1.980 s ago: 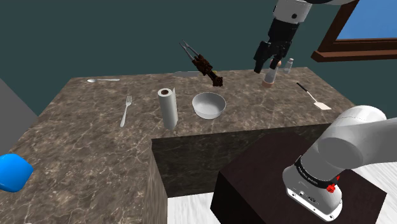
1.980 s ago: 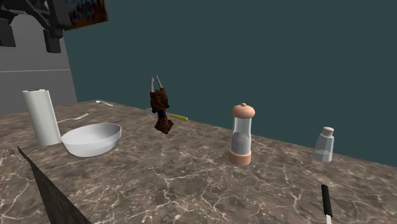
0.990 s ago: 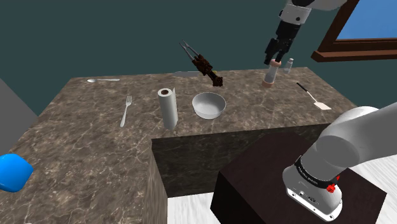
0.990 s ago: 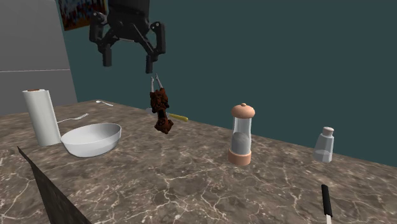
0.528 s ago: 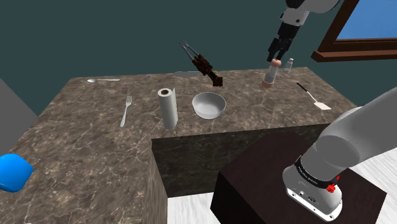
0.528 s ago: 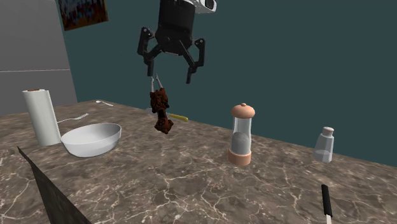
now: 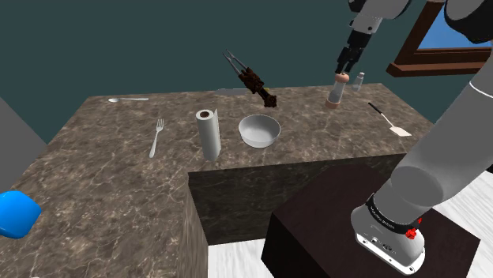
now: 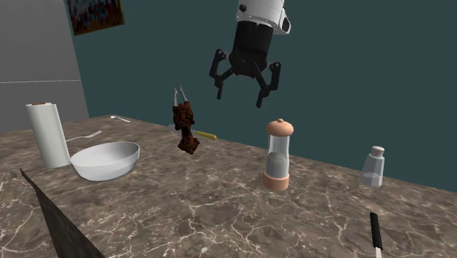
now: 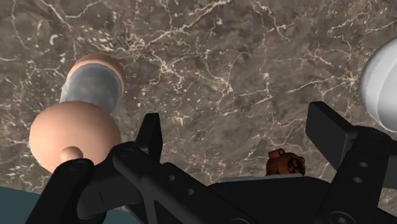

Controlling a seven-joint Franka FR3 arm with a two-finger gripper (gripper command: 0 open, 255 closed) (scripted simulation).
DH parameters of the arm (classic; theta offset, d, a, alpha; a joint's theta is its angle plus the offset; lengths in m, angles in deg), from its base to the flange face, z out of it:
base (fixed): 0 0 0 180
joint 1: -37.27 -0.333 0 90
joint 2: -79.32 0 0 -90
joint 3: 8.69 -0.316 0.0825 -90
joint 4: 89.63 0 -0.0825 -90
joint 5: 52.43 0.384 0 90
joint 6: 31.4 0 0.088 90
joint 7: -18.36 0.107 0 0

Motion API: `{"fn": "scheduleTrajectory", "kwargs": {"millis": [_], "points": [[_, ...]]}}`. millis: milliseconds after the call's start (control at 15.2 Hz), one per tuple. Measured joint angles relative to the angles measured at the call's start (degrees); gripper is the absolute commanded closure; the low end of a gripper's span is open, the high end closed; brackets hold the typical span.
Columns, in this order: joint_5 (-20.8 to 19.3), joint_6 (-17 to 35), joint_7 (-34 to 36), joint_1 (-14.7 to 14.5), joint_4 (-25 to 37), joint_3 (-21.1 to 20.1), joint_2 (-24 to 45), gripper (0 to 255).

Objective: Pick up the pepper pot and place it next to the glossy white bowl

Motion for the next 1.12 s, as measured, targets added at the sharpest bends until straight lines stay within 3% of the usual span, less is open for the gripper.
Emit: {"fn": "scheduleTrajectory", "kwargs": {"millis": [330,660,1122], "points": [[7.4,-3.6,-8.2,5.0,12.8,1.1,13.7,0],[13.3,-9.4,-12.9,12.3,28.6,-0.2,26.9,0],[14.4,-5.7,-14.1,12.2,26.4,-0.9,28.7,0]]}}
